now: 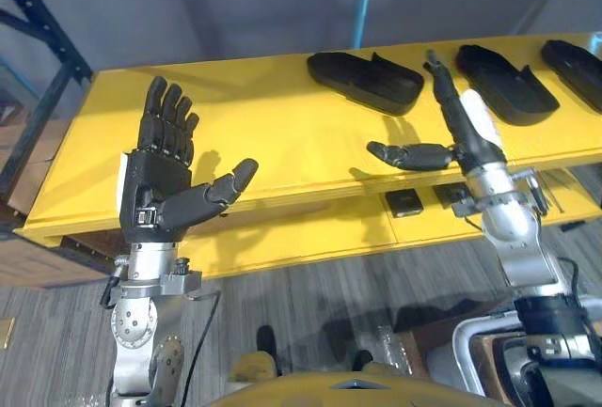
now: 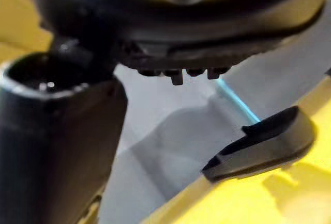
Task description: Walk over and take three plastic housings, then place them on the shelf
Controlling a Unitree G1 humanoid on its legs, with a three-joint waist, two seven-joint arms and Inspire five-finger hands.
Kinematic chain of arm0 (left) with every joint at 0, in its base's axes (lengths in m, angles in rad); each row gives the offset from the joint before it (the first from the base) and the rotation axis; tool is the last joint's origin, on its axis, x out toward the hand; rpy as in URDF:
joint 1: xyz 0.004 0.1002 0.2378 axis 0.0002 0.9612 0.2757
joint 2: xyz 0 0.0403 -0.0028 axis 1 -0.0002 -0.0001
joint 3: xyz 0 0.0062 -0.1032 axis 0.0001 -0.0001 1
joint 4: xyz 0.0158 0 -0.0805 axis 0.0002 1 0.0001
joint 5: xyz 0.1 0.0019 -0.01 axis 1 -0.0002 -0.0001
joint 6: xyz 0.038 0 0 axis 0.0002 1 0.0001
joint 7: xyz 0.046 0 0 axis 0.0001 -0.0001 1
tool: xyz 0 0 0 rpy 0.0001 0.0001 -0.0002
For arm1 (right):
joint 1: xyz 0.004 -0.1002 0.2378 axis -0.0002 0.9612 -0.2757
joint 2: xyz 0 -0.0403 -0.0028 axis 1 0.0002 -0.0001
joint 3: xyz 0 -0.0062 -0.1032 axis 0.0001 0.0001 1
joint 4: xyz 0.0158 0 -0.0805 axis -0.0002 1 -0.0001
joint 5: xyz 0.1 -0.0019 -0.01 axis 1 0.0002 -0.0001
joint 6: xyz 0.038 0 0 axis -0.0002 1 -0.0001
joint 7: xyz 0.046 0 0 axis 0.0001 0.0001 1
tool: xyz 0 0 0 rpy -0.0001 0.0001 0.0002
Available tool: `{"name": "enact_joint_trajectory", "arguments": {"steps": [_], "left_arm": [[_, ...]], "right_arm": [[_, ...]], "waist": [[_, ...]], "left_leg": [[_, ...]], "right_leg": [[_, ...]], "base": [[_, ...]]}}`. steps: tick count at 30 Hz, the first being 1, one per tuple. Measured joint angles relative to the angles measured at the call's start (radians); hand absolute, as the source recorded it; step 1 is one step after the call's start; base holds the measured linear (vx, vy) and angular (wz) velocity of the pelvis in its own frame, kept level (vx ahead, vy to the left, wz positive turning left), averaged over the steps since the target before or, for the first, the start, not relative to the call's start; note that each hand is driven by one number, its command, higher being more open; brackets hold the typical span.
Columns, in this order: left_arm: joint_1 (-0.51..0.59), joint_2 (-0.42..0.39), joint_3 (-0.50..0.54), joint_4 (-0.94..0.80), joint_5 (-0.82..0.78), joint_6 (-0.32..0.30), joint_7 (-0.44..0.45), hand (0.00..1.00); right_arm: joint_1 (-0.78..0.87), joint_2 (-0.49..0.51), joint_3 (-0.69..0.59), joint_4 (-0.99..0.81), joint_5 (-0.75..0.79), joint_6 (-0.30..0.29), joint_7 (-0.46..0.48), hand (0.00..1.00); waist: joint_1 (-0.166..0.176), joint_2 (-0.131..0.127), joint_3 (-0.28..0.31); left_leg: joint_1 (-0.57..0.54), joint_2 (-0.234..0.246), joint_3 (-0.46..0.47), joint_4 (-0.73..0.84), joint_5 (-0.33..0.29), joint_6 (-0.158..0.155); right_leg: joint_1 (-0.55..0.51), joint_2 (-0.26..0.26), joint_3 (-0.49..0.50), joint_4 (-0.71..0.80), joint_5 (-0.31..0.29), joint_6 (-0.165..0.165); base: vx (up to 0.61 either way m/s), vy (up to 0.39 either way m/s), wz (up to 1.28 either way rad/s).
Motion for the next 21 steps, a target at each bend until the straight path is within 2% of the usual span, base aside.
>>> {"name": "enact_joint_trajectory", "arguments": {"steps": [2, 4, 6, 11, 12, 15, 18, 21], "left_arm": [[-0.004, -0.002, -0.022, -0.005, 0.002, -0.009, 0.024, 1.0], [-0.003, -0.004, -0.041, -0.005, 0.011, -0.011, 0.057, 1.0], [-0.006, -0.012, -0.066, -0.005, 0.071, -0.011, 0.094, 1.0], [-0.018, -0.013, -0.116, 0.003, 0.119, -0.01, 0.15, 1.0], [-0.023, -0.013, -0.117, 0.005, 0.119, -0.01, 0.154, 1.0], [-0.067, -0.021, -0.124, 0.032, 0.118, -0.008, 0.171, 1.0], [-0.072, -0.028, -0.149, 0.048, 0.118, 0.002, 0.185, 1.0], [-0.074, -0.027, -0.19, 0.092, 0.118, 0.009, 0.185, 1.0]], "right_arm": [[-0.044, -0.006, 0.048, 0.027, -0.009, 0.017, 0.0, 1.0], [-0.089, -0.005, 0.102, 0.066, -0.069, 0.07, 0.0, 1.0], [-0.124, 0.009, 0.15, 0.147, -0.081, 0.14, -0.003, 1.0], [-0.198, 0.09, 0.17, 0.323, -0.117, 0.31, -0.044, 1.0], [-0.209, 0.097, 0.17, 0.342, -0.118, 0.328, -0.05, 1.0], [-0.301, 0.116, 0.173, 0.461, -0.175, 0.437, -0.105, 1.0], [-0.368, 0.12, 0.174, 0.53, -0.196, 0.482, -0.185, 1.0], [-0.434, 0.122, 0.174, 0.564, -0.227, 0.501, -0.279, 1.0]], "waist": [[0.011, -0.003, 0.0], [0.018, -0.005, 0.0], [0.037, -0.008, 0.002], [0.047, -0.01, 0.009], [0.049, -0.01, 0.013], [0.055, -0.003, 0.054], [0.071, 0.007, 0.066], [0.087, 0.018, 0.08]], "left_leg": [[-0.001, -0.001, -0.009, -0.009, 0.012, 0.005], [-0.001, -0.004, -0.014, -0.013, 0.018, 0.01], [-0.002, -0.005, -0.016, -0.013, 0.019, 0.011], [-0.009, -0.009, -0.027, -0.007, 0.021, 0.011], [-0.01, -0.009, -0.029, -0.006, 0.021, 0.011], [-0.028, -0.009, -0.043, 0.014, 0.021, 0.011], [-0.043, -0.005, -0.048, 0.016, 0.021, 0.01], [-0.058, 0.0, -0.06, 0.027, 0.023, 0.014]], "right_leg": [[0.0, 0.0, -0.009, 0.0, 0.0, 0.0], [0.001, -0.001, -0.014, 0.001, 0.001, 0.0], [0.002, -0.002, -0.016, 0.001, 0.002, 0.0], [0.003, -0.006, -0.026, 0.004, 0.002, 0.001], [0.003, -0.006, -0.028, 0.004, 0.002, 0.001], [0.001, -0.009, -0.038, 0.017, 0.002, 0.0], [-0.013, -0.008, -0.04, 0.017, 0.003, -0.001], [-0.013, -0.006, -0.054, 0.016, 0.003, -0.001]], "base": [[-0.03, 0.004, 0.14], [-0.01, 0.004, 0.1], [0.0, 0.003, 0.02], [0.0, 0.002, 0.06], [-0.01, 0.003, 0.08], [-0.02, 0.006, 0.1], [-0.03, 0.004, 0.05], [-0.01, -0.021, 0.1]]}}
